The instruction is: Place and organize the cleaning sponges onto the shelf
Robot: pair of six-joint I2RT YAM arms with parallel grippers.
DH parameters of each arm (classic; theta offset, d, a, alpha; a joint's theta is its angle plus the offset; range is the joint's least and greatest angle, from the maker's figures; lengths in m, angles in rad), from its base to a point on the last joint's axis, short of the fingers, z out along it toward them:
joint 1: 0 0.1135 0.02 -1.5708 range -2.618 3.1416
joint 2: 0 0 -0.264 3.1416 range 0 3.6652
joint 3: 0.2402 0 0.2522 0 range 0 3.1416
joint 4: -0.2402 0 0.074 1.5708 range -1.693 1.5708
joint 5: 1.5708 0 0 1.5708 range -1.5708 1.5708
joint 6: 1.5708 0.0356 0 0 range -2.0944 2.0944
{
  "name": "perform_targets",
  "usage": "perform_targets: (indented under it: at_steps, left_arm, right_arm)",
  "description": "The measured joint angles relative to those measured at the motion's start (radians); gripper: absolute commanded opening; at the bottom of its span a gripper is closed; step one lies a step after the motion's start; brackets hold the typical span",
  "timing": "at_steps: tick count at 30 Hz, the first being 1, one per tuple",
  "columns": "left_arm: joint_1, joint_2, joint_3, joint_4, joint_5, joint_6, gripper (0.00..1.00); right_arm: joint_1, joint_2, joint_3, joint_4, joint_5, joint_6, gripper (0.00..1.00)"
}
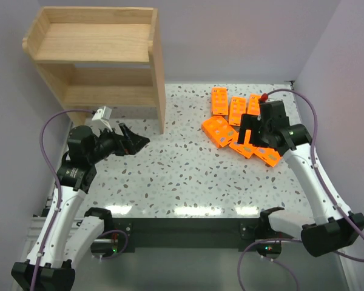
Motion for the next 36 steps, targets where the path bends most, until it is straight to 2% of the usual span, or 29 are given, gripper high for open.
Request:
perform_targets:
  at_steps: [2, 3, 4, 6, 10, 12, 16, 17, 19, 20, 21, 22, 23, 27, 36]
  left_arm:
    - [0.000, 0.005, 0.000, -0.001, -0.002, 0.005, 1.00]
    - [0.000, 0.005, 0.000, -0.002, -0.002, 0.006, 1.00]
    - [0.000, 0.005, 0.000, -0.002, -0.003, 0.008, 1.00]
    - [0.000, 0.005, 0.000, -0.002, -0.003, 0.010, 1.00]
    - [0.000, 0.005, 0.000, -0.001, -0.003, 0.013, 1.00]
    - [0.000, 0.006, 0.000, 0.002, -0.002, 0.013, 1.00]
    - [0.000, 0.015, 0.000, 0.003, -0.001, 0.013, 1.00]
    - [0.000, 0.019, 0.000, 0.003, -0.001, 0.013, 1.00]
    - [0.000, 0.029, -0.002, 0.006, -0.002, 0.012, 1.00]
    - [0.000, 0.032, -0.004, 0.005, -0.003, 0.012, 1.00]
    - [0.000, 0.035, -0.005, 0.004, -0.003, 0.012, 1.00]
    - [-0.001, 0.037, -0.006, 0.003, -0.005, 0.011, 1.00]
    - [-0.001, 0.037, -0.007, 0.002, -0.009, 0.011, 1.00]
    - [-0.001, 0.017, -0.025, 0.001, -0.030, 0.007, 1.00]
    - [-0.001, -0.076, -0.072, -0.031, -0.063, 0.000, 1.00]
  right_arm:
    - [0.000, 0.049, 0.011, 0.002, 0.002, 0.000, 0.93]
    - [0.000, 0.080, 0.022, 0.003, 0.002, 0.000, 0.85]
    - [0.000, 0.113, 0.032, 0.006, 0.001, 0.000, 0.82]
    - [0.000, 0.168, 0.051, 0.013, 0.000, 0.005, 0.79]
    - [0.000, 0.234, 0.064, 0.036, -0.025, 0.010, 0.82]
    - [0.000, 0.235, 0.066, 0.048, -0.034, 0.011, 0.89]
    - [0.000, 0.234, 0.087, 0.076, -0.040, 0.011, 0.90]
    - [0.000, 0.235, 0.089, 0.089, -0.033, 0.011, 0.84]
    - [0.000, 0.263, 0.108, 0.103, -0.014, 0.008, 0.64]
    - [0.000, 0.295, 0.130, 0.109, -0.004, 0.008, 0.49]
    - [0.000, 0.341, 0.157, 0.115, 0.002, 0.006, 0.21]
    - [0.000, 0.385, 0.186, 0.113, 0.006, 0.006, 0.08]
    - [0.000, 0.444, 0.220, 0.121, 0.011, 0.008, 0.00]
    - [0.000, 0.612, 0.270, 0.176, 0.018, 0.026, 0.00]
    - [0.000, 0.770, 0.311, 0.284, -0.004, 0.026, 0.00]
